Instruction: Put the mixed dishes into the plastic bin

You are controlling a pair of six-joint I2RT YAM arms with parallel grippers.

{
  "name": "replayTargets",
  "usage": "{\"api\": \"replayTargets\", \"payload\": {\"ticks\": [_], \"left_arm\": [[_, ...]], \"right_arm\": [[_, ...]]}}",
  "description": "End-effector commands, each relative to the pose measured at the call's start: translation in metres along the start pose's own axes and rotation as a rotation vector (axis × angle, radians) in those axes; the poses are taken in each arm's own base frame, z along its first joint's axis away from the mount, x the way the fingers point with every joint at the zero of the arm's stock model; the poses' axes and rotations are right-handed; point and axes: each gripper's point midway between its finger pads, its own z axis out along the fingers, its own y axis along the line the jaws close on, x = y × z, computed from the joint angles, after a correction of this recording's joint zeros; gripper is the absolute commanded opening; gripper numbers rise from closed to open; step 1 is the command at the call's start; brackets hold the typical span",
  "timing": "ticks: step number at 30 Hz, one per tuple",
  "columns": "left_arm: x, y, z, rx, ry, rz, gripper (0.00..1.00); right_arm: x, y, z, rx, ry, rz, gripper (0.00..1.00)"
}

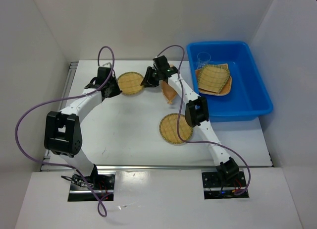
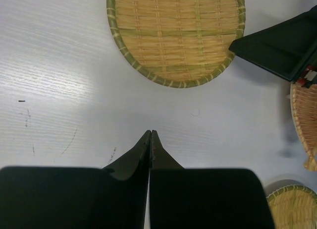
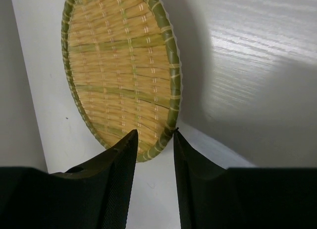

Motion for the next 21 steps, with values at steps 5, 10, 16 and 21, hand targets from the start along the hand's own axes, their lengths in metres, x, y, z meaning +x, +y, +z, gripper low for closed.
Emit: {"api": "replayTargets", "payload": {"ticks": [5,10,16,21], "left_arm": [[-0.012,-0.002,-0.020,0.021,-0.063,0.017,0.00],[-0.009,0.000,-0.024,0.021,-0.063,0.017,0.00],[-0.009,0.000,-0.034,0.029,-0.078,0.016,0.00],[-0.007,0.005,-0.037,0.011,-0.085,0.015,0.02]], "right_arm": [[0.041,-0.022,0.030,0.002,0.112,0.080,0.40],[0.048,-0.021,0.031,0.020,0.125,0.100,0.37],[0.053,-0.008,0.036,0.003,0.124,0.123,0.21],[0.041,0.006,0.031,-0.030,0.089,0.111,0.05]]}}
